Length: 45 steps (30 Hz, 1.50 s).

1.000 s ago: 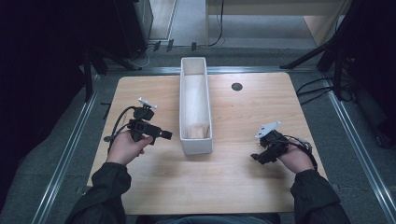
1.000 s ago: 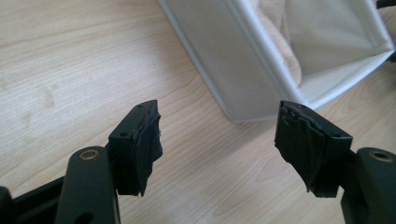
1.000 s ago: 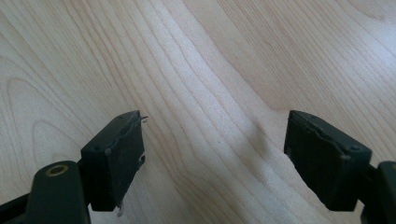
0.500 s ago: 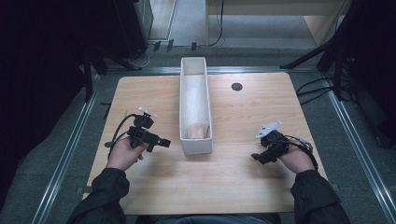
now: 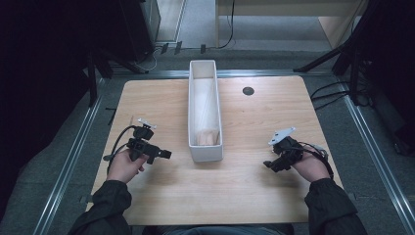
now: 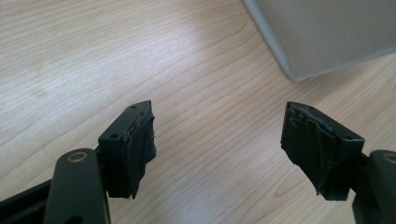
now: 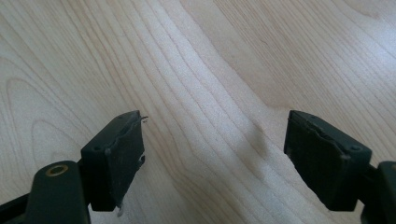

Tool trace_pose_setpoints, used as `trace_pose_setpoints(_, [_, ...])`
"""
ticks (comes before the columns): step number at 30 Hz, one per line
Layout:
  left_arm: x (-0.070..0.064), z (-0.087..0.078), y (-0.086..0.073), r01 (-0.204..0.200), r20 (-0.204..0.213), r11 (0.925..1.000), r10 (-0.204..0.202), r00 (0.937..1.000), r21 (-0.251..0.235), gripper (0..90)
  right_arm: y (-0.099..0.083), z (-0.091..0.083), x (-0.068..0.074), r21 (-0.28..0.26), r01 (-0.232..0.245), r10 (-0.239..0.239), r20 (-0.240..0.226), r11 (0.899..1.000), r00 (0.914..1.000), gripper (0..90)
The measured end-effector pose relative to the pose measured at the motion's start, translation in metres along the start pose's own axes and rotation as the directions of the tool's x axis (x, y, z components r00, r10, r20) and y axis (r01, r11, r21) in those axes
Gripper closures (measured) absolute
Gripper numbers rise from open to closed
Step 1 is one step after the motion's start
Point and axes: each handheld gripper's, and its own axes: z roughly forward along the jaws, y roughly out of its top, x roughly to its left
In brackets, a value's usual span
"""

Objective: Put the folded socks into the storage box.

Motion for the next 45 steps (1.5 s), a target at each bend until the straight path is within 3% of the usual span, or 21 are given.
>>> trace_pose_setpoints(20, [0.031, 0.001, -0.01, 0.048, -0.03, 0.9975, -0.049, 0.9983, -0.052, 25.0, 0.0, 0.001, 0.0, 0.003, 0.001, -0.001, 0.001, 1.0, 1.0, 20.0])
trace_pose_setpoints(26, [0.033, 0.001, -0.01, 0.056, -0.034, 0.996, -0.058, 0.9977, -0.069, 25.0, 0.0, 0.001, 0.0, 0.0, 0.011, -0.011, 0.004, 1.0, 0.9999, 20.0])
trace_pose_setpoints(45, [0.032, 0.002, -0.01, 0.048, -0.03, 0.9974, -0.05, 0.9983, -0.054, 25.0, 0.0, 0.001, 0.0, 0.005, 0.014, -0.014, -0.005, 1.0, 0.9999, 20.0])
